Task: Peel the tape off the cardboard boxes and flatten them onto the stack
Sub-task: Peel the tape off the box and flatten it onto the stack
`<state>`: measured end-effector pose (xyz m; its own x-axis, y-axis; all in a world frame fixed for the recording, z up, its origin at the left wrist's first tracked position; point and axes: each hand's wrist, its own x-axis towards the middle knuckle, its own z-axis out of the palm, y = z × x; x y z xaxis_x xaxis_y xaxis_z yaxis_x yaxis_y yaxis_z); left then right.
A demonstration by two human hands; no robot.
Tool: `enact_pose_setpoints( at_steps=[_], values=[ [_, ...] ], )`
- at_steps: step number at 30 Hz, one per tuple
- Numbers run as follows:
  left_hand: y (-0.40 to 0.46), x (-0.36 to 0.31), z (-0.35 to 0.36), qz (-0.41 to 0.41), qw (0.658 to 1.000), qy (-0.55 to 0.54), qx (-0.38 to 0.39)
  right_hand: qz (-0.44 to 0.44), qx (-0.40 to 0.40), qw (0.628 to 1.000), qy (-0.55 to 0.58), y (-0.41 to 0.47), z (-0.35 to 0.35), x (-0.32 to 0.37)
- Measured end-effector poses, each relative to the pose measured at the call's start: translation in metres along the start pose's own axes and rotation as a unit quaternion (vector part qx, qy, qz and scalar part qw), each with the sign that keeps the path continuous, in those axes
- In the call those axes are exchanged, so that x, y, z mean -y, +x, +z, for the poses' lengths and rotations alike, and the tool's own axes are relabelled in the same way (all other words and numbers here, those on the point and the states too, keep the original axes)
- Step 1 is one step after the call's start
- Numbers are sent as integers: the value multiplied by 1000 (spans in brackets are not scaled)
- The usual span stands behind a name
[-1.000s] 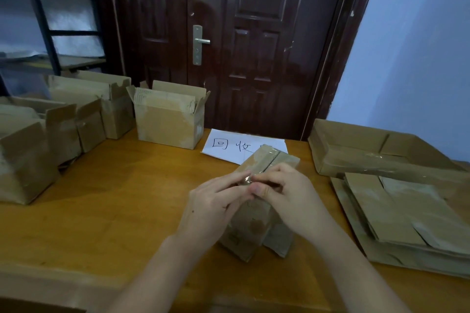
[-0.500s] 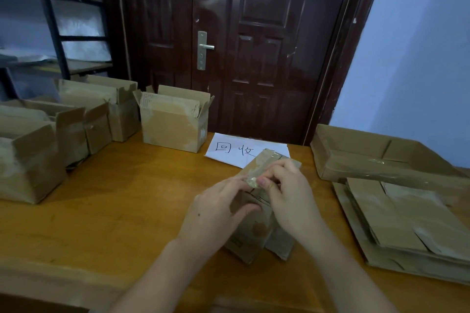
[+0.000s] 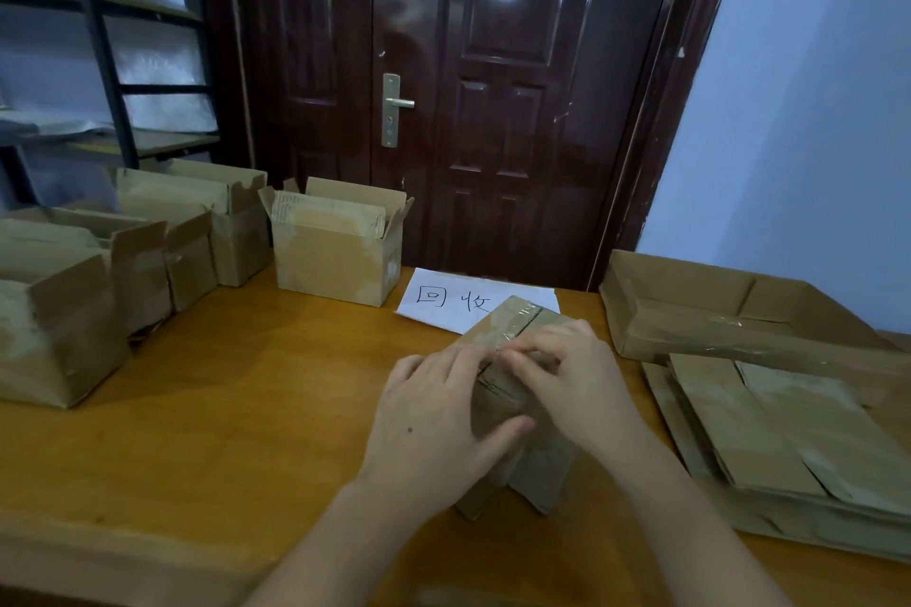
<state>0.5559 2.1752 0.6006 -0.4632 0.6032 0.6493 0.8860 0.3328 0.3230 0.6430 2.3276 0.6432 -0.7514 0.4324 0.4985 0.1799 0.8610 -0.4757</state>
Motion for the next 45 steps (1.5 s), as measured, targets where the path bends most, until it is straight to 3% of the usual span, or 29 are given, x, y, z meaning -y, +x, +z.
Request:
enact_pose_setpoints(
  at_steps=[3, 8, 12, 18, 22, 27, 30, 33, 40, 45],
  values=[
    [6, -3, 3, -2, 1000, 30, 9, 31, 4, 999, 36, 6, 1, -3],
    [10, 3, 2, -3, 999, 33, 24, 58, 64, 995, -56, 18, 10, -15],
    [10, 4, 2, 27, 998, 47, 31, 9, 17, 993, -114, 24, 11, -14],
    [17, 24, -12, 55, 989, 54, 125, -19, -10, 987, -160, 29, 6, -9],
    [22, 29, -16, 56, 989, 50, 129, -62, 55, 991, -109, 26, 9, -4],
    [43, 12, -17, 19, 986, 109, 125, 36, -7, 998, 50, 24, 9, -3],
    [53, 6, -4, 16, 977, 138, 164, 91, 26, 993, -75, 29, 11, -6],
    [53, 1, 9, 6, 953, 165, 253, 116, 57, 988, -80, 30, 9, -6],
    [52, 18, 7, 41, 936, 180, 298, 74, -15, 981, -176, 37, 4, -9],
    [60, 24, -2, 48, 919, 207, 334, 14, 40, 986, -164, 33, 3, -8]
  ],
)
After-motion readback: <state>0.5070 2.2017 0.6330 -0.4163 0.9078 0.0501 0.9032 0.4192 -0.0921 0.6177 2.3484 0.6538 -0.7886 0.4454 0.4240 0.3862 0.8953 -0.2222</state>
